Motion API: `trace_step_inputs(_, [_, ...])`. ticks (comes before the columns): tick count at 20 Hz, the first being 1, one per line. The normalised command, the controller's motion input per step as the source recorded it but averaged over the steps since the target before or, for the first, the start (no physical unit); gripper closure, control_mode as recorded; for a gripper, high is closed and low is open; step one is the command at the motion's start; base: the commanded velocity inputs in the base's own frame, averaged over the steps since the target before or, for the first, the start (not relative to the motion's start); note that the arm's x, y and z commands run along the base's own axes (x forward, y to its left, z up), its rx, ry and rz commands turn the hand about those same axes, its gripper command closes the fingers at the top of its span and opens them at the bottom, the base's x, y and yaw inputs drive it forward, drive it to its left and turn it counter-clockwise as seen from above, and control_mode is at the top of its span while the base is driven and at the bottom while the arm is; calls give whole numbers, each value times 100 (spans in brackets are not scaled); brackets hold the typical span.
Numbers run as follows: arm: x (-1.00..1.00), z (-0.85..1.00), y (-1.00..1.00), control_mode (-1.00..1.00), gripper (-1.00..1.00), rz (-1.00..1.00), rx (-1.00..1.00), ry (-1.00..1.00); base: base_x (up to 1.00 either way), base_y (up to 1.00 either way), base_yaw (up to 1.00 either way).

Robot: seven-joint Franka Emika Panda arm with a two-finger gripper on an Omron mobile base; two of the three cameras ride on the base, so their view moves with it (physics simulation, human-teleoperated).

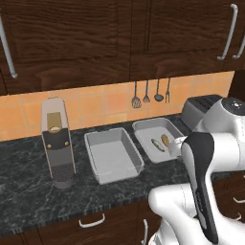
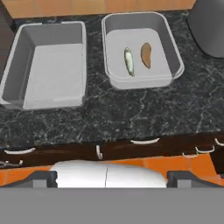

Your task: Place one sweet potato and one fish in each tupperware on the nearby counter, to pack two identical lunches.

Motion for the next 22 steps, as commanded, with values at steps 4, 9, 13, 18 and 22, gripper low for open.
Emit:
trace_step_inputs(4, [-50, -14, 17, 100, -100, 2, -3, 0, -50, 2, 0])
trace_step_inputs(9, [0, 0, 0, 100, -100, 0, 0, 0, -29, -70, -6])
trace_step_inputs(13, [0, 0, 0, 100, -100, 0, 0, 0, 0, -100, -1])
trace_step_inputs(18, [0, 0, 0, 100, -100, 0, 0, 0, 0, -100, 0])
trace_step_inputs(22, [0, 0, 0, 100, -100, 0, 0, 0, -28, -100, 0])
